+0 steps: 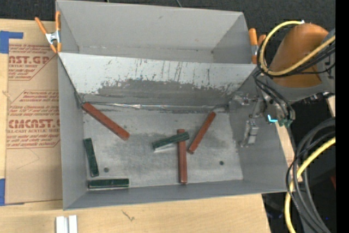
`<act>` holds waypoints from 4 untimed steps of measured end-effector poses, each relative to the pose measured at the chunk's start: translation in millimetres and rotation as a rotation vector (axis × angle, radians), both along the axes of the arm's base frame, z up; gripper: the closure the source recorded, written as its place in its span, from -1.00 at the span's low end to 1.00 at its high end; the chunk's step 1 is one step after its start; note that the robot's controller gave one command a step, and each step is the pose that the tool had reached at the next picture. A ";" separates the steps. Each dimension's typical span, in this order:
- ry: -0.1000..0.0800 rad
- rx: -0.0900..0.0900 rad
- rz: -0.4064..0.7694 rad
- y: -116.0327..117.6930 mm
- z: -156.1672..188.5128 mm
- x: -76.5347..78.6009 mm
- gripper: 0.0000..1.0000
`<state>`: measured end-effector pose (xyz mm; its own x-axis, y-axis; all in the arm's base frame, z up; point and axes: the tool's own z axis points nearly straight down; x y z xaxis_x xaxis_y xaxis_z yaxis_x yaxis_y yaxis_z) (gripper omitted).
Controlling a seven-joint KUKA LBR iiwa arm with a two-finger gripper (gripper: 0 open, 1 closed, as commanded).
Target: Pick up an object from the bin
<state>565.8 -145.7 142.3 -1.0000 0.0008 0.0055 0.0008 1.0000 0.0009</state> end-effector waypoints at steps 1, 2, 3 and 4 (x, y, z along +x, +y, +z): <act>-0.007 -0.001 0.001 0.4 4.4 2.1 -1.00; -0.006 -0.001 -0.130 78.1 -72.9 20.1 1.00; -0.006 -0.001 -0.130 77.9 -72.9 20.1 1.00; -0.008 0.001 0.032 67.0 -69.7 3.6 1.00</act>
Offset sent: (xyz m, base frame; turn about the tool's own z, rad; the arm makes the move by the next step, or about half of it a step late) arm 0.0199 0.0770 -0.0723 0.1315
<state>569.4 -78.6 72.6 -0.9995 -0.0309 -0.0025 -0.0309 0.9995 0.0015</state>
